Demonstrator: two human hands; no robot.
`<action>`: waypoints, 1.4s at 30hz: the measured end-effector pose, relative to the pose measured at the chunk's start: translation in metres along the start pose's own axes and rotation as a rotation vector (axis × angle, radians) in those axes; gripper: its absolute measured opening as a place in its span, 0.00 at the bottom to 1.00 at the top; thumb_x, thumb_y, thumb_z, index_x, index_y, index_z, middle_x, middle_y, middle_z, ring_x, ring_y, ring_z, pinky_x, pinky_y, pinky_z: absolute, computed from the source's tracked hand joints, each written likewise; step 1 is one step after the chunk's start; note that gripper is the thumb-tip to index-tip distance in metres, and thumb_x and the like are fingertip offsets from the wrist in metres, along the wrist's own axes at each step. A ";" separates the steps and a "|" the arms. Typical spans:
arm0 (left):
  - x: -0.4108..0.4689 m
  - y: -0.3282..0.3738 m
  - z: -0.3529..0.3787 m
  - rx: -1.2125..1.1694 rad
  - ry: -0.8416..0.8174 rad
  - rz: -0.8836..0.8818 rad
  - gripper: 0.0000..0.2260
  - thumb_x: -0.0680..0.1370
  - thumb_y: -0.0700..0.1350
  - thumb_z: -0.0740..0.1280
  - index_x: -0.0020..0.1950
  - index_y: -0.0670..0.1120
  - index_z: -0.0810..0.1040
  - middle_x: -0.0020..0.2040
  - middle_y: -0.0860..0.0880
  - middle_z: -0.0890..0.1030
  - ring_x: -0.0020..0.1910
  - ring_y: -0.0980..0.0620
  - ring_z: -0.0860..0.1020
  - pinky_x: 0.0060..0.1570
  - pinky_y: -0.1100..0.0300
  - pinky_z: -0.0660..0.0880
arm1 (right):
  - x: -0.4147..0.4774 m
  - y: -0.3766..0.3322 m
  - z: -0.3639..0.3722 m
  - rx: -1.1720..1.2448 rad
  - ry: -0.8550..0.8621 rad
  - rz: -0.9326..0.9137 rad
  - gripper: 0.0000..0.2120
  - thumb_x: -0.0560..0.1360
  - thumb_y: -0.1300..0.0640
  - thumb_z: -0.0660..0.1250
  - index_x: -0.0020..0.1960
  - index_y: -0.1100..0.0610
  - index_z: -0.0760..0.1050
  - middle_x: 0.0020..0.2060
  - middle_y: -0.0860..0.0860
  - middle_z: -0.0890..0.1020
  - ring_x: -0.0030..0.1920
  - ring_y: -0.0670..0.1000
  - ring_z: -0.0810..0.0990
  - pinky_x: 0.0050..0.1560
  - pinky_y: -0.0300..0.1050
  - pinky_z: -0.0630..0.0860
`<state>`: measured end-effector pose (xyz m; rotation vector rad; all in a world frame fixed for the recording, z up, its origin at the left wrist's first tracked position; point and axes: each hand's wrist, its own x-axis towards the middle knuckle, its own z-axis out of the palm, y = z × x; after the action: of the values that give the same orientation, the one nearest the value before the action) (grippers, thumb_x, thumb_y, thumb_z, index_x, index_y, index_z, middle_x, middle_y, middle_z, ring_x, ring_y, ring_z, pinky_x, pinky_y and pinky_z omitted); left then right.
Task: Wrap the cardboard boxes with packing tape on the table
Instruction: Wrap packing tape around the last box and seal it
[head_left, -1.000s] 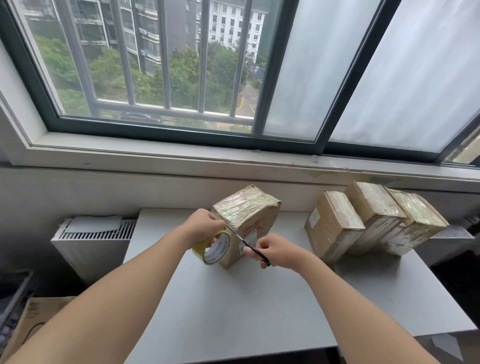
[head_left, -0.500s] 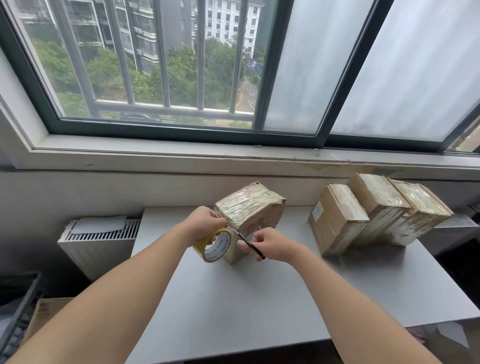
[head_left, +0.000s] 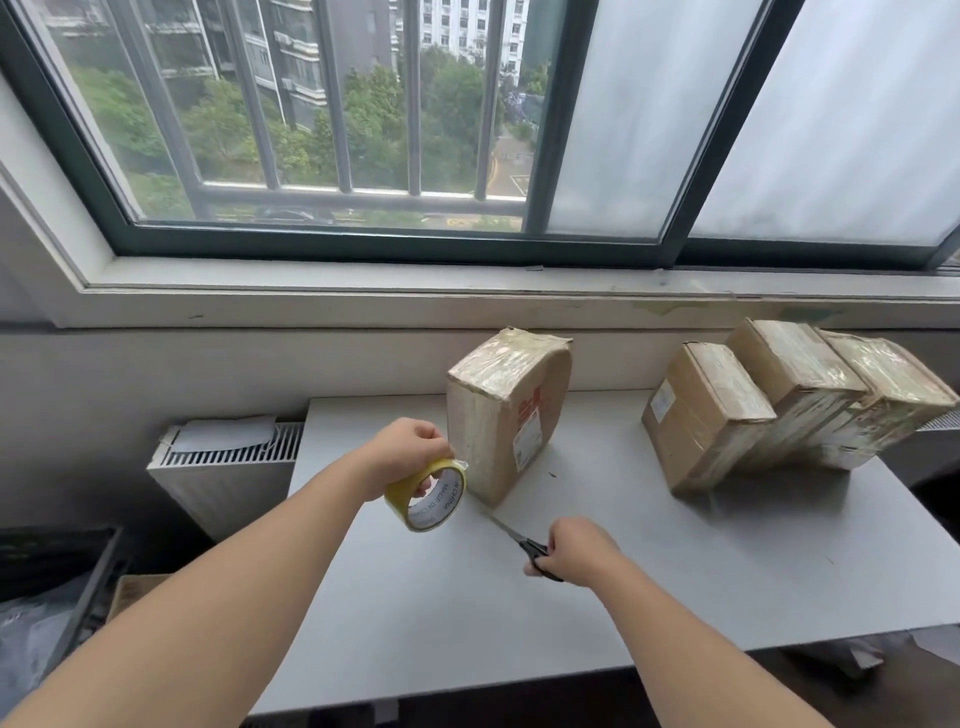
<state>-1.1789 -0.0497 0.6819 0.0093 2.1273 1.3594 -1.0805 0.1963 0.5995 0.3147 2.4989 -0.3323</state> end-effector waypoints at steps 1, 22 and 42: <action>-0.002 0.002 -0.002 -0.016 0.003 0.012 0.05 0.78 0.41 0.68 0.46 0.40 0.80 0.33 0.45 0.78 0.25 0.50 0.73 0.27 0.59 0.73 | 0.002 0.004 0.009 -0.018 0.000 0.032 0.21 0.72 0.40 0.75 0.33 0.53 0.70 0.30 0.47 0.75 0.33 0.51 0.75 0.29 0.42 0.65; 0.036 0.102 -0.049 -0.060 -0.085 0.188 0.09 0.83 0.45 0.67 0.53 0.40 0.83 0.34 0.46 0.77 0.25 0.54 0.69 0.24 0.63 0.69 | 0.042 -0.010 -0.198 0.483 0.786 -0.338 0.17 0.80 0.48 0.68 0.66 0.54 0.77 0.60 0.49 0.82 0.61 0.50 0.79 0.64 0.49 0.75; 0.135 0.155 -0.047 0.096 -0.074 0.021 0.09 0.84 0.46 0.65 0.52 0.43 0.83 0.33 0.46 0.78 0.25 0.53 0.69 0.26 0.62 0.69 | 0.124 -0.007 -0.208 0.169 0.121 -0.486 0.36 0.73 0.25 0.62 0.78 0.34 0.62 0.68 0.38 0.65 0.71 0.47 0.63 0.72 0.55 0.66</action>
<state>-1.3596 0.0278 0.7586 0.1197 2.1335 1.2484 -1.2910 0.2719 0.6934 -0.2222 2.6499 -0.7399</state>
